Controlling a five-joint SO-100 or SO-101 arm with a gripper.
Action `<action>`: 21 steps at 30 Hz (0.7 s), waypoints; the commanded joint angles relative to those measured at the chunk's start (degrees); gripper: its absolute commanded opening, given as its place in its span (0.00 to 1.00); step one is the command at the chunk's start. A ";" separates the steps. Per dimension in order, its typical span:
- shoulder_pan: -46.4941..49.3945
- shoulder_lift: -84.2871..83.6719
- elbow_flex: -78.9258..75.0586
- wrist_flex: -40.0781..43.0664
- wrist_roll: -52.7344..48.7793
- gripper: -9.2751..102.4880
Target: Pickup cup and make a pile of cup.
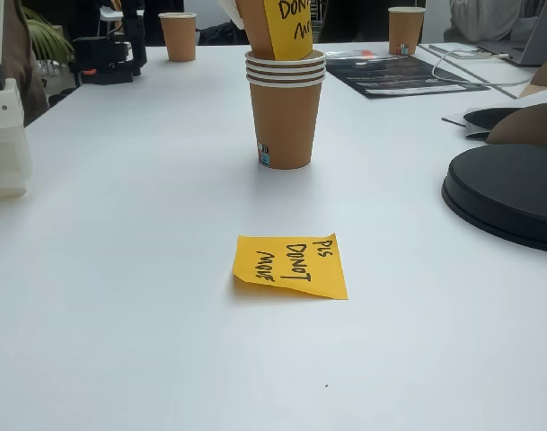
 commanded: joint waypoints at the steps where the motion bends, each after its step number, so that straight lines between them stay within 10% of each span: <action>1: 0.79 0.88 -3.34 0.35 0.26 0.02; 21: 2.46 0.26 1.58 0.09 -0.35 0.03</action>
